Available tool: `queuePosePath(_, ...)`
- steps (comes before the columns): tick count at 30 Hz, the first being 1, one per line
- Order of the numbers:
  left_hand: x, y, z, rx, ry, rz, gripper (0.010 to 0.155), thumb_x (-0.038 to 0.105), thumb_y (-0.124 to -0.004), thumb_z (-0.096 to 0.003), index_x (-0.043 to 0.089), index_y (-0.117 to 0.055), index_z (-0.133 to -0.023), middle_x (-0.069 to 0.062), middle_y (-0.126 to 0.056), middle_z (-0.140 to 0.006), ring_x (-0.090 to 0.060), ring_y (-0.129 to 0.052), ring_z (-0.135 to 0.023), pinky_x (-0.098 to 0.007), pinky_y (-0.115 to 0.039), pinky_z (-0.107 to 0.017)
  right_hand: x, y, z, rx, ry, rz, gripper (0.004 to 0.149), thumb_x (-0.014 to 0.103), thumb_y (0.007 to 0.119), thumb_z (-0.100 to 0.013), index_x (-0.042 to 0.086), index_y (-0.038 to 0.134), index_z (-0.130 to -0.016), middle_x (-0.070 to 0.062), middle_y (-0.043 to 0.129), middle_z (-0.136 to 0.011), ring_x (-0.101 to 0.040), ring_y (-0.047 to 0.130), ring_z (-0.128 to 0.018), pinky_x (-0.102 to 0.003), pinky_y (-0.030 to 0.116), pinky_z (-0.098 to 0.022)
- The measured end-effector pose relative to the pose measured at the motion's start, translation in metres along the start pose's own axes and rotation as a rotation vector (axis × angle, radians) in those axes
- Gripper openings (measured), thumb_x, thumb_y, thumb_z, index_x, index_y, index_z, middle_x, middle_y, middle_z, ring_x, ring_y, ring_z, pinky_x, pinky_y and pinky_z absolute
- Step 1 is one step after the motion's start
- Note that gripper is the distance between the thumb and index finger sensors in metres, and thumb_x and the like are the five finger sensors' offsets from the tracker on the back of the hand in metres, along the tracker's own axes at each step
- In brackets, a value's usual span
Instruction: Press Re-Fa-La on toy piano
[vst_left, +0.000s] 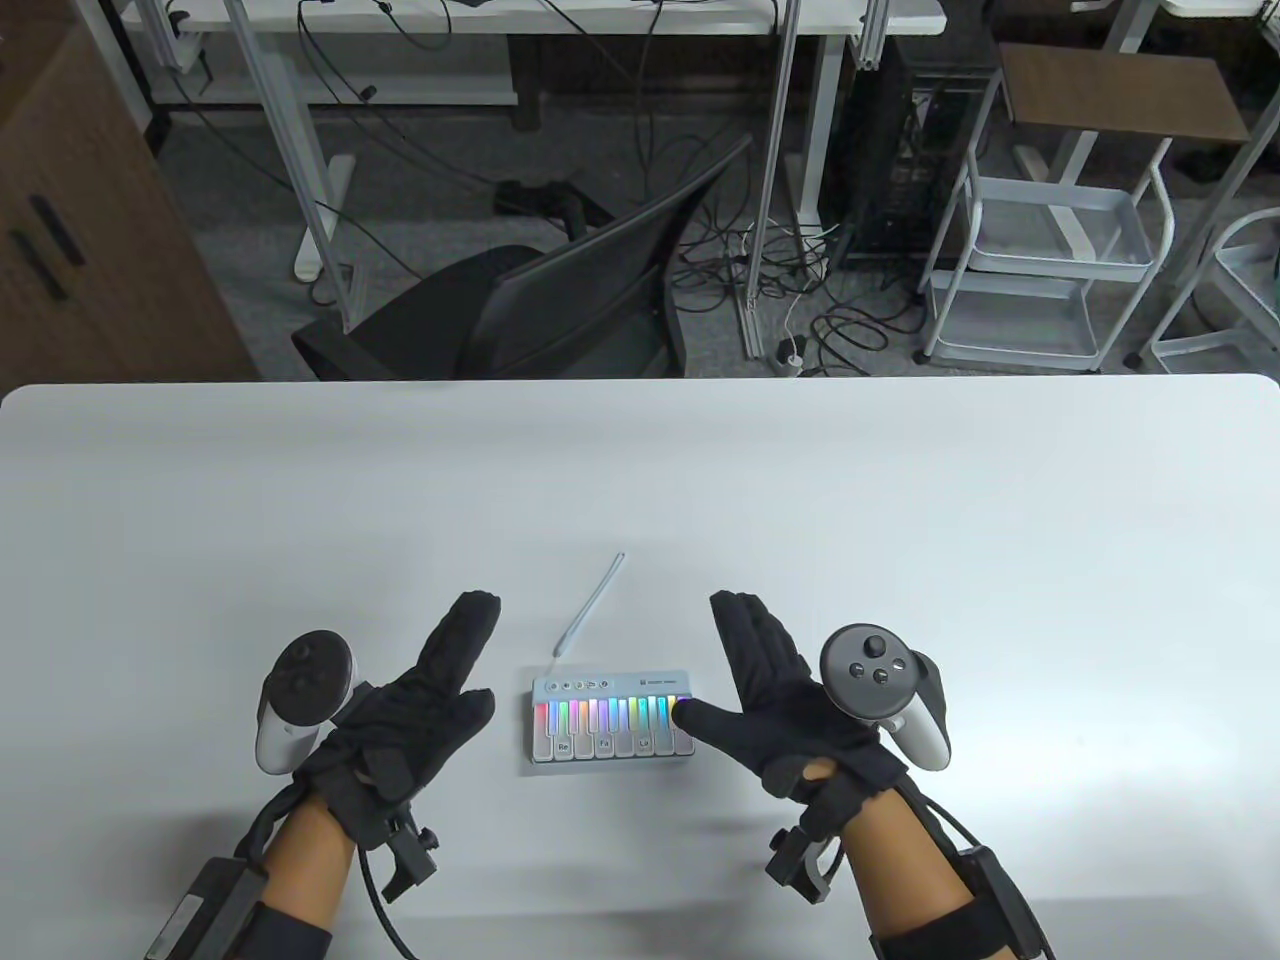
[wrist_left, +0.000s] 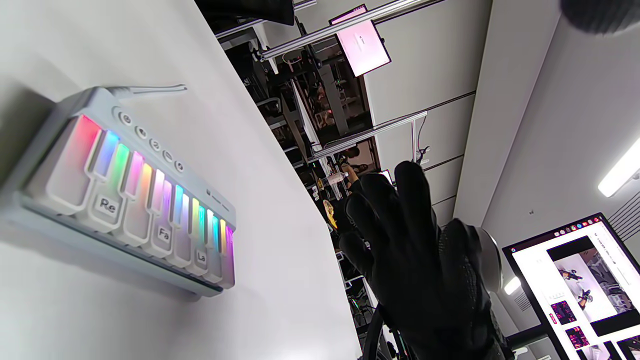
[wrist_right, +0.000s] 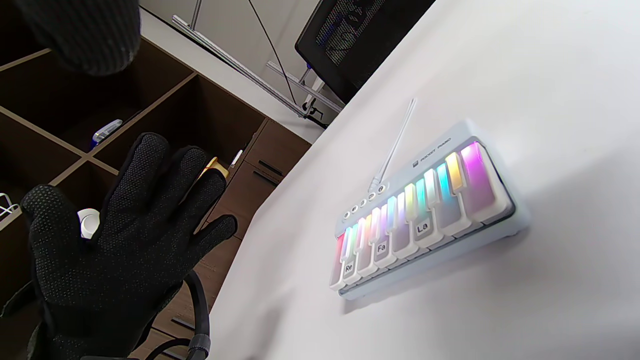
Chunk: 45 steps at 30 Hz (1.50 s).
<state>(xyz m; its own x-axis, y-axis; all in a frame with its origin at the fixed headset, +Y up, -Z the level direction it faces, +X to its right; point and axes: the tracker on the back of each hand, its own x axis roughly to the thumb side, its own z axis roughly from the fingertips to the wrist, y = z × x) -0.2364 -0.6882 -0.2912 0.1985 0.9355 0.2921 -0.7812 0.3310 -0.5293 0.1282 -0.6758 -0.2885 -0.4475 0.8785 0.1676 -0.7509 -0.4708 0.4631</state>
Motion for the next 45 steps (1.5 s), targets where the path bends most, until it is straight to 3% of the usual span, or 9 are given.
queuePosePath(21, 0.001, 0.001, 0.001, 0.007, -0.005, 0.009, 0.092, 0.081, -0.063, -0.0481, 0.036, -0.018, -0.114, -0.003, -0.002, -0.117, -0.04, 0.003, -0.11, -0.07, -0.008, -0.063, 0.011, 0.0, -0.006, -0.011, 0.002, 0.017, 0.097, 0.07, 0.081, -0.046, 0.035, 0.014, -0.106, -0.006, 0.007, -0.113, -0.044, 0.008, -0.108, -0.069, 0.014, -0.068)
queuePosePath(27, 0.001, 0.002, 0.001, 0.009, -0.008, 0.01, 0.092, 0.08, -0.063, -0.0481, 0.036, -0.018, -0.114, -0.003, -0.002, -0.117, -0.04, 0.003, -0.11, -0.07, -0.008, -0.063, 0.041, 0.002, -0.02, -0.061, 0.008, 0.142, 0.086, 0.06, 0.085, -0.048, 0.03, 0.033, -0.11, -0.008, 0.02, -0.114, -0.043, 0.021, -0.11, -0.068, 0.02, -0.069)
queuePosePath(35, 0.001, 0.002, 0.001, 0.008, -0.011, 0.012, 0.092, 0.08, -0.063, -0.0481, 0.036, -0.018, -0.114, -0.003, -0.002, -0.118, -0.04, 0.003, -0.11, -0.07, -0.008, -0.063, 0.071, 0.04, -0.043, -0.011, -0.009, 0.43, 0.077, 0.055, 0.087, -0.048, 0.027, 0.048, -0.108, -0.009, 0.033, -0.114, -0.043, 0.03, -0.11, -0.068, 0.023, -0.069)
queuePosePath(45, 0.001, 0.002, 0.001, 0.006, -0.011, 0.009, 0.092, 0.08, -0.063, -0.0482, 0.036, -0.018, -0.114, -0.003, -0.002, -0.118, -0.04, 0.003, -0.11, -0.07, -0.008, -0.063, 0.052, 0.096, -0.055, 0.143, 0.015, 0.631, 0.072, 0.053, 0.088, -0.048, 0.028, 0.056, -0.106, -0.007, 0.035, -0.114, -0.043, 0.03, -0.11, -0.068, 0.021, -0.069)
